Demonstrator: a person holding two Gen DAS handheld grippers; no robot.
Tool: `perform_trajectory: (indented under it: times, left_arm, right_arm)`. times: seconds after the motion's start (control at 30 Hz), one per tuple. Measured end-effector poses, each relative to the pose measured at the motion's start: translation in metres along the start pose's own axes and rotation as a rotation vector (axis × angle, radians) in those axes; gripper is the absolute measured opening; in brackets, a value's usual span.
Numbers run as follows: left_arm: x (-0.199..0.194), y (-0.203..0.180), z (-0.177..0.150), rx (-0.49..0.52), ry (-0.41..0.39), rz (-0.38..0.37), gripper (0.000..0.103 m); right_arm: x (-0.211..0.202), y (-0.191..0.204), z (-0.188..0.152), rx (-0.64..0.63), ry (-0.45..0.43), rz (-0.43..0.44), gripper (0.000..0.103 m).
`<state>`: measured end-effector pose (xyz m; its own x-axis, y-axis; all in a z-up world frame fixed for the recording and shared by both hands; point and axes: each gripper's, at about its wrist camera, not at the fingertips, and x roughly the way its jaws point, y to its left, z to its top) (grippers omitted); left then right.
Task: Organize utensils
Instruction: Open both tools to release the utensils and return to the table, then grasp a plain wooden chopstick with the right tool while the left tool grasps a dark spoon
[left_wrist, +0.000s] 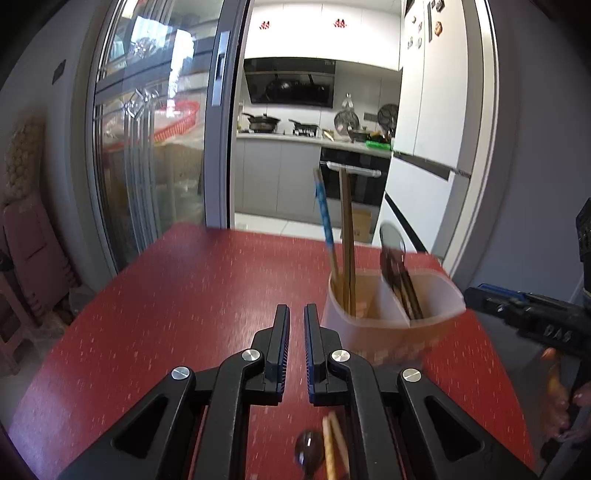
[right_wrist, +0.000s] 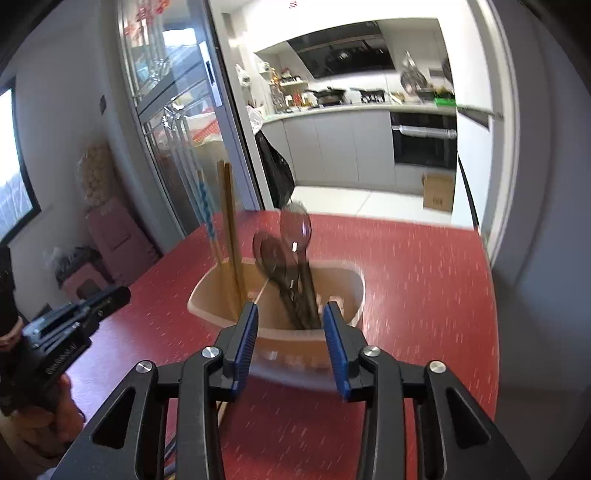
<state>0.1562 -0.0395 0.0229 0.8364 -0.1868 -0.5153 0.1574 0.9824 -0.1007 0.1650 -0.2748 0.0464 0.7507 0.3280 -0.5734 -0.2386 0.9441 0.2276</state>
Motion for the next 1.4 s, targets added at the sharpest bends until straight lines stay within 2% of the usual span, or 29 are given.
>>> perform_trajectory:
  times: [0.27,0.5,0.53,0.57,0.67,0.97,1.23,1.4]
  left_arm:
    - [-0.011,0.014,-0.044,0.022,0.113,-0.001,0.036]
    - [-0.018,0.021,-0.077,0.023,0.196,-0.019,0.037]
    - [-0.018,0.023,-0.081,0.02,0.211,-0.019,0.065]
    - [-0.018,0.024,-0.085,0.017,0.23,-0.012,0.103]
    - [-0.022,0.03,-0.095,0.014,0.225,0.0,0.103]
    - [0.0,0.037,-0.122,0.066,0.386,0.011,0.103]
    - [0.018,0.039,-0.133,0.08,0.463,0.007,0.103]
    - [0.028,0.036,-0.136,0.09,0.501,-0.02,0.103]
  right_arm:
    - [-0.016,0.003,-0.057,0.079,0.125,-0.014,0.044]
    - [-0.014,0.011,-0.099,0.116,0.225,-0.031,0.046]
    - [-0.013,0.014,-0.104,0.123,0.238,-0.03,0.046]
    - [-0.013,0.014,-0.108,0.126,0.246,-0.029,0.046]
    - [-0.011,0.02,-0.12,0.131,0.269,-0.027,0.046]
    - [0.003,0.045,-0.145,0.138,0.363,-0.022,0.046]
    - [0.014,0.068,-0.152,0.105,0.428,-0.017,0.046]
    - [0.024,0.081,-0.157,0.064,0.471,-0.058,0.046]
